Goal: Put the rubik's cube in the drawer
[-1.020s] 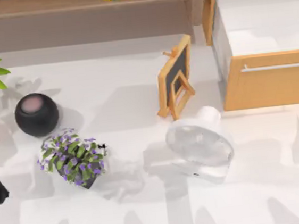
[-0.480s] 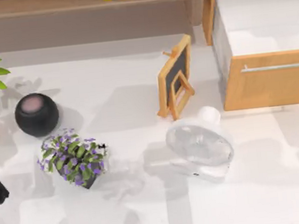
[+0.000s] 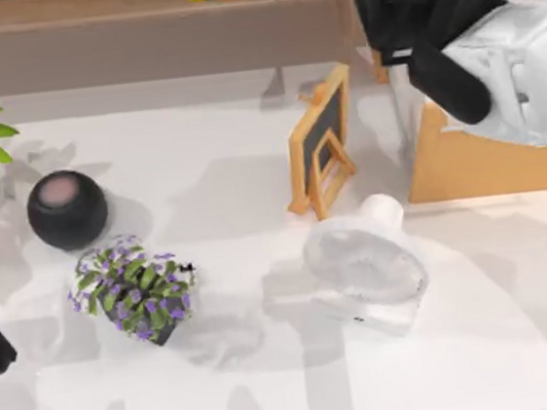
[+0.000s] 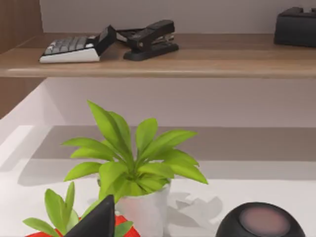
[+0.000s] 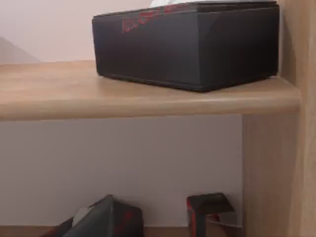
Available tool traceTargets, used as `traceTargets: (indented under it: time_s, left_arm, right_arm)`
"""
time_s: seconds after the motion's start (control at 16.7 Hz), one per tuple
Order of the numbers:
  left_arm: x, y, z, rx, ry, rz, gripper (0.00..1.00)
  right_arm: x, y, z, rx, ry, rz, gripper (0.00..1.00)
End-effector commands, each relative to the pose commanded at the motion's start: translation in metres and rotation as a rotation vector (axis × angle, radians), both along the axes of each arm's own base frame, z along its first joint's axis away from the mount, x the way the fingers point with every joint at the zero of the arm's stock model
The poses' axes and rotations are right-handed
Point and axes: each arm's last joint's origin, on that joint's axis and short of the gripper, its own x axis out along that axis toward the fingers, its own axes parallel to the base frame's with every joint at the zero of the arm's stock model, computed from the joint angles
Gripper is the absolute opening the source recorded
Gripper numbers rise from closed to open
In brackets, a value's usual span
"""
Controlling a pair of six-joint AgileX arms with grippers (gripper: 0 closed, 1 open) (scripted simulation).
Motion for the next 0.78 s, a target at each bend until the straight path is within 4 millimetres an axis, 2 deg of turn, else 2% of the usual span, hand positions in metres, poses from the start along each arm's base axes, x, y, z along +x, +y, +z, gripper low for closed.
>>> traceTargets:
  time_s: [0.12,0.24,0.42,0.6,0.78]
  left_arm:
    - [0.0,0.0,0.0,0.0,0.0,0.0,1.0]
    - [0.0,0.0,0.0,0.0,0.0,0.0,1.0]
    - [0.0,0.0,0.0,0.0,0.0,0.0,1.0]
    - [0.0,0.0,0.0,0.0,0.0,0.0,1.0]
    - [0.0,0.0,0.0,0.0,0.0,0.0,1.0]
  right_arm:
    - [0.025,0.043,-0.039,-0.016,0.044,-0.029,1.0]
    - [0.04,0.077,-0.08,-0.036,0.084,-0.057,1.0]
    - [0.051,0.109,-0.13,-0.059,0.124,-0.09,1.0]
    - [0.053,0.123,-0.156,-0.07,0.143,-0.108,1.0]
    - [0.053,0.124,-0.158,-0.071,0.144,-0.11,1.0]
